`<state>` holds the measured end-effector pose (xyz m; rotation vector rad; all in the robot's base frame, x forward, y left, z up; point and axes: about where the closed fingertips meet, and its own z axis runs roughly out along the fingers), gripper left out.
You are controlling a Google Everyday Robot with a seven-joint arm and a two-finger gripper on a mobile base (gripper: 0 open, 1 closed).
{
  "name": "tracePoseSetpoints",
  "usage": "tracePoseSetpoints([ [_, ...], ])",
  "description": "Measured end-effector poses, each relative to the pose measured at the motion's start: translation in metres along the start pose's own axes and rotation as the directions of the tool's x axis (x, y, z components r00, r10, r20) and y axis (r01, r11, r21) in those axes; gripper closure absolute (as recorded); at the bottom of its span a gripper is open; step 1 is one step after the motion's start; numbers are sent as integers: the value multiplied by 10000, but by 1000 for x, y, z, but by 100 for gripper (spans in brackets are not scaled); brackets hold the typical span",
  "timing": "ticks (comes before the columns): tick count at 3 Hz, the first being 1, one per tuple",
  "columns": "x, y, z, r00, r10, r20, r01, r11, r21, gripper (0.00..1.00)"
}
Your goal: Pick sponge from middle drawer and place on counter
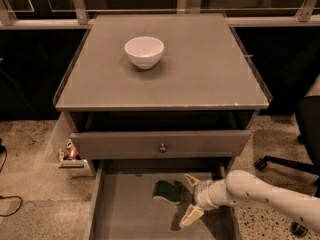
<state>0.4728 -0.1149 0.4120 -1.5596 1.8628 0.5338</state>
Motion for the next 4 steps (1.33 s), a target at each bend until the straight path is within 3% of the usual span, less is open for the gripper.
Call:
tracePoseSetpoints([
  [1,1,-10,24,9984,-115,555,111,9999,81,0],
  [3,0,-33,57,9945,-49,1045,30,9998,180,0],
  [4,-1,-28,78,9931,327,1122,-286,9989,-380,0],
])
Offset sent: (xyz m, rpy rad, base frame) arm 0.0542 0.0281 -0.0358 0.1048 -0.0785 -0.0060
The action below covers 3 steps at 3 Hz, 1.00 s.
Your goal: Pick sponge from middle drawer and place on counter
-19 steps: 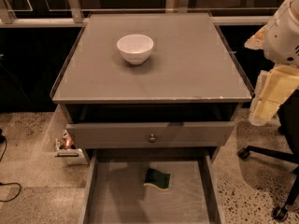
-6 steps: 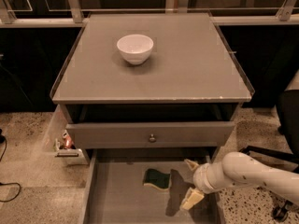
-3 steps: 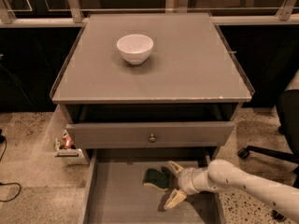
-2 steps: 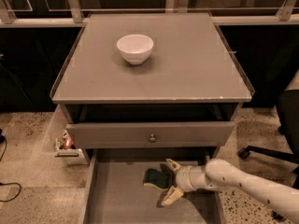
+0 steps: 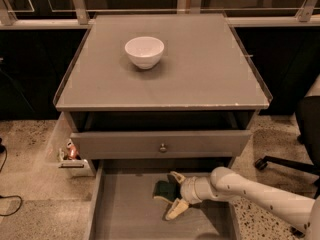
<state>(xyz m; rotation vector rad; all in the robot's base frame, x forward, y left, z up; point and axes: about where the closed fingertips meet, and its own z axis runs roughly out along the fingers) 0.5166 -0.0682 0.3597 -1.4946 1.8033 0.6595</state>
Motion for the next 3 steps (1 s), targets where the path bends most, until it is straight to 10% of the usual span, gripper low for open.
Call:
tracePoseSetpoints([
  [3,3,-4,16,9991,372,-195,-375,9992,-150,64],
])
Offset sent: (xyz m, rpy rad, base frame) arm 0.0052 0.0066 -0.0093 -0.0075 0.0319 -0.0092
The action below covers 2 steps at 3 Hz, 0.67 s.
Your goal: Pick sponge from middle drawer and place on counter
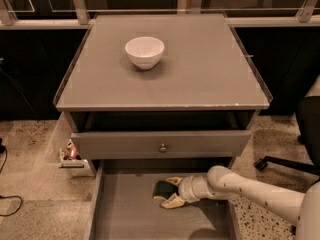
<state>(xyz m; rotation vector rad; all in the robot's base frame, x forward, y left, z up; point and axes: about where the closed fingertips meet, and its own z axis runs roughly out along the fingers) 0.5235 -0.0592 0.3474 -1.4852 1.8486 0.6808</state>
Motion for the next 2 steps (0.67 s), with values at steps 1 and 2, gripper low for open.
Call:
tracePoseSetpoints([
  [1,0,0,0,10000,0,0,0,10000,0,88],
  [2,-1,4,-4,9998,136,-112,-139,9995,-289,100],
])
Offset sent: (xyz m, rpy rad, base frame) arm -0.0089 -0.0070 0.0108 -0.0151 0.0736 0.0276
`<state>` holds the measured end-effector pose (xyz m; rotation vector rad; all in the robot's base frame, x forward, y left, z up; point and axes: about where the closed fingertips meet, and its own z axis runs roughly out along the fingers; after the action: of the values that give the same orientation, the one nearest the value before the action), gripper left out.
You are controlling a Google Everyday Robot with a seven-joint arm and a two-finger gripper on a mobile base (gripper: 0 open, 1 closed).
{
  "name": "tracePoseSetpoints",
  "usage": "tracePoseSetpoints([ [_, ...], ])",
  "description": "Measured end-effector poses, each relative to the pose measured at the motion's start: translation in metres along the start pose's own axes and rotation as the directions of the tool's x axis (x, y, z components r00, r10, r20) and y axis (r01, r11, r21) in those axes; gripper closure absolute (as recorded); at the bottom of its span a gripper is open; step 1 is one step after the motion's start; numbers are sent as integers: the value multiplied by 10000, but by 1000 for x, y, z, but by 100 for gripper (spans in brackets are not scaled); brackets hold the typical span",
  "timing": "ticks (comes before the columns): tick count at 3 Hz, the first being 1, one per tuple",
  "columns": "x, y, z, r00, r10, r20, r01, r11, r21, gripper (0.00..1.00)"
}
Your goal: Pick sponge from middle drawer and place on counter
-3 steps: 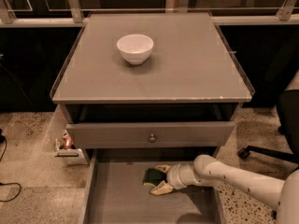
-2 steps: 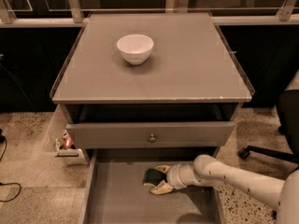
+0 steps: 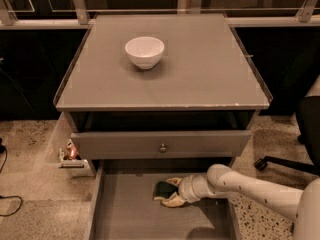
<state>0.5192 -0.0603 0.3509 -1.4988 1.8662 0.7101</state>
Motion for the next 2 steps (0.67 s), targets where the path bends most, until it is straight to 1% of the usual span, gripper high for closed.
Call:
tracePoseSetpoints([
  [1,-8,10,-20,9996,219,-196,-229,9982,-552,100],
  [2,-24,19,-54,9993,269,-246,-289,9957,-876,100],
])
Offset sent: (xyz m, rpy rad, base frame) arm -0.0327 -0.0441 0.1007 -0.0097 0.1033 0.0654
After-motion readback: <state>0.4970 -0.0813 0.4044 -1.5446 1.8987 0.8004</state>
